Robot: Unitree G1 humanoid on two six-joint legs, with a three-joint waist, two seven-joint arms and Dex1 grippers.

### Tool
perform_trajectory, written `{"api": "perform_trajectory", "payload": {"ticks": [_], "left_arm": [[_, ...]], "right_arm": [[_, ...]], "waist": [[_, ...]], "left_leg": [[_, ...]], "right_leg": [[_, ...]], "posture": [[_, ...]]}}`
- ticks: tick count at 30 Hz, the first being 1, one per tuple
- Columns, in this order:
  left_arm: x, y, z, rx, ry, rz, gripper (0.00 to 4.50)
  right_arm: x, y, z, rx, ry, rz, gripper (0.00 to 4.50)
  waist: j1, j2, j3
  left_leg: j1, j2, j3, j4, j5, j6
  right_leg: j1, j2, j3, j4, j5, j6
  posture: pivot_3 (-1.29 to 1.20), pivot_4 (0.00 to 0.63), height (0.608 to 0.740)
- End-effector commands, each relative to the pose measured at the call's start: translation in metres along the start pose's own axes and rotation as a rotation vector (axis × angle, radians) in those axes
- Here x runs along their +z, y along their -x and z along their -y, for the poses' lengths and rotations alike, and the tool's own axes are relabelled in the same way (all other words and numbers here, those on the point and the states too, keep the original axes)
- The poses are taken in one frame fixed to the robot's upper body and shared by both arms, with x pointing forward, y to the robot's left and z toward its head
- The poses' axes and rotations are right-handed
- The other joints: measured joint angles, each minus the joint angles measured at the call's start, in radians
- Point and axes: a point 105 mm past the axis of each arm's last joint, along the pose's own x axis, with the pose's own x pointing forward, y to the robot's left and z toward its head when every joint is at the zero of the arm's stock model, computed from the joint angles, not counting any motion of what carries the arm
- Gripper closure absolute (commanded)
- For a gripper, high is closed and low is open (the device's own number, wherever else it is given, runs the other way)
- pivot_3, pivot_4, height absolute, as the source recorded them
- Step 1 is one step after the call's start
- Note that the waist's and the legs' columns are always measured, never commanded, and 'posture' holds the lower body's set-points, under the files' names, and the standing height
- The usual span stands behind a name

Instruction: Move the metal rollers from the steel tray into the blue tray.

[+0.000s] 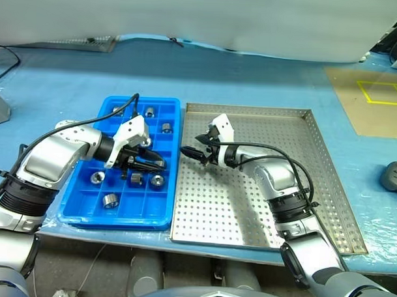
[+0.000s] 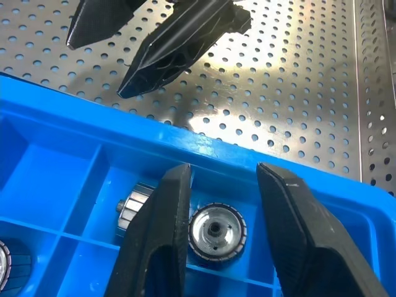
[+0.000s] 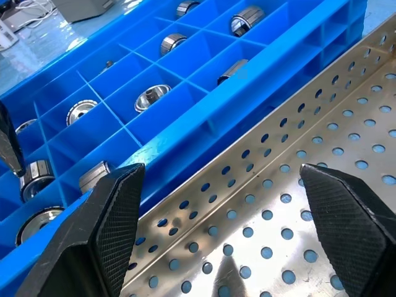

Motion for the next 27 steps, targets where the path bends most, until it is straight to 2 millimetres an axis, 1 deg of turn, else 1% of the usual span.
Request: {"api": "perform_trajectory", "payload": {"ticks": [1,7,9,12,15,17,18,19,21,23,25,27], "left_arm": [[0.000,0.006,0.003,-0.004,-0.025,-0.015,2.70],[-0.036,-0.002,0.003,0.005,-0.090,-0.215,2.70],[-0.039,-0.006,0.002,0.005,-0.116,-0.231,2.70],[-0.031,-0.016,-0.002,0.034,-0.146,-0.185,2.70],[-0.022,-0.022,-0.003,0.041,-0.160,-0.159,2.11],[-0.019,-0.023,-0.003,0.040,-0.165,-0.156,1.46],[-0.020,-0.022,-0.004,0.046,-0.172,-0.165,1.21],[-0.022,-0.021,-0.006,0.055,-0.185,-0.187,0.84],[-0.026,-0.019,-0.008,0.058,-0.199,-0.222,0.26],[-0.029,-0.018,-0.007,0.054,-0.216,-0.251,0.26],[-0.031,-0.018,-0.007,0.053,-0.240,-0.277,0.26],[-0.031,-0.019,-0.009,0.062,-0.256,-0.283,0.26]], "right_arm": [[0.008,-0.001,-0.005,0.020,0.019,0.029,0.29],[0.008,0.000,-0.004,0.017,0.019,0.029,0.29],[0.008,0.000,-0.004,0.017,0.019,0.030,0.29],[0.008,0.001,-0.004,0.015,0.018,0.031,0.29],[0.007,0.001,-0.004,0.014,0.017,0.031,0.29],[0.007,0.001,-0.004,0.013,0.016,0.031,0.29],[0.007,0.001,-0.004,0.013,0.015,0.032,0.29],[0.007,0.001,-0.004,0.012,0.015,0.032,0.29],[0.007,0.001,-0.004,0.012,0.014,0.033,0.29],[0.008,0.000,-0.004,0.012,0.014,0.035,0.29],[0.008,0.000,-0.004,0.013,0.014,0.037,0.29],[0.008,0.000,-0.004,0.013,0.014,0.038,0.29]], "waist": [[0.000,0.000,0.000],[0.001,0.000,0.000],[0.001,0.000,0.000],[0.003,0.000,0.000],[0.002,0.000,0.000],[0.002,0.000,0.000],[0.004,0.001,0.000],[0.005,0.001,0.000],[0.008,0.001,0.000],[0.007,0.000,0.000],[0.004,0.000,0.000],[0.003,0.000,0.000]], "left_leg": [[0.000,0.001,0.000,0.000,0.000,-0.001],[0.003,0.001,0.000,0.000,0.003,-0.004],[0.003,0.001,0.000,0.000,0.003,-0.005],[0.003,0.001,0.000,0.000,0.003,-0.006],[0.003,0.001,0.000,0.000,0.004,-0.006],[0.003,0.001,0.000,0.000,0.004,-0.006],[0.004,0.001,0.000,0.000,0.004,-0.007],[0.004,0.001,0.000,0.000,0.004,-0.007],[0.004,0.001,0.000,0.000,0.004,-0.007],[0.004,0.001,0.000,0.000,0.004,-0.007],[0.004,0.001,-0.001,0.000,0.005,-0.008],[0.005,0.001,-0.002,0.000,0.006,-0.009]], "right_leg": [[0.000,0.001,0.000,0.000,0.000,0.000],[0.001,0.001,0.000,0.002,0.000,-0.001],[0.001,0.001,0.000,0.002,0.000,0.000],[0.001,0.001,0.000,0.003,0.000,-0.001],[0.001,0.001,0.000,0.004,0.000,-0.001],[0.001,0.001,0.000,0.004,0.000,-0.001],[0.001,0.001,0.000,0.005,0.000,-0.001],[0.001,0.001,0.000,0.005,0.000,-0.001],[0.001,0.001,0.000,0.005,0.001,-0.002],[0.002,0.001,0.000,0.005,0.001,-0.002],[0.002,0.001,0.000,0.005,0.000,0.004],[0.002,0.001,0.000,0.005,-0.001,0.004]], "posture": [[-0.12,0.150,0.740],[-0.13,0.150,0.740],[-0.13,0.150,0.740],[-0.13,0.150,0.740],[-0.13,0.150,0.740],[-0.13,0.150,0.740],[-0.13,0.150,0.740],[-0.13,0.150,0.740],[-0.13,0.150,0.740],[-0.13,0.150,0.740],[-0.13,0.150,0.740],[-0.13,0.150,0.740]]}}
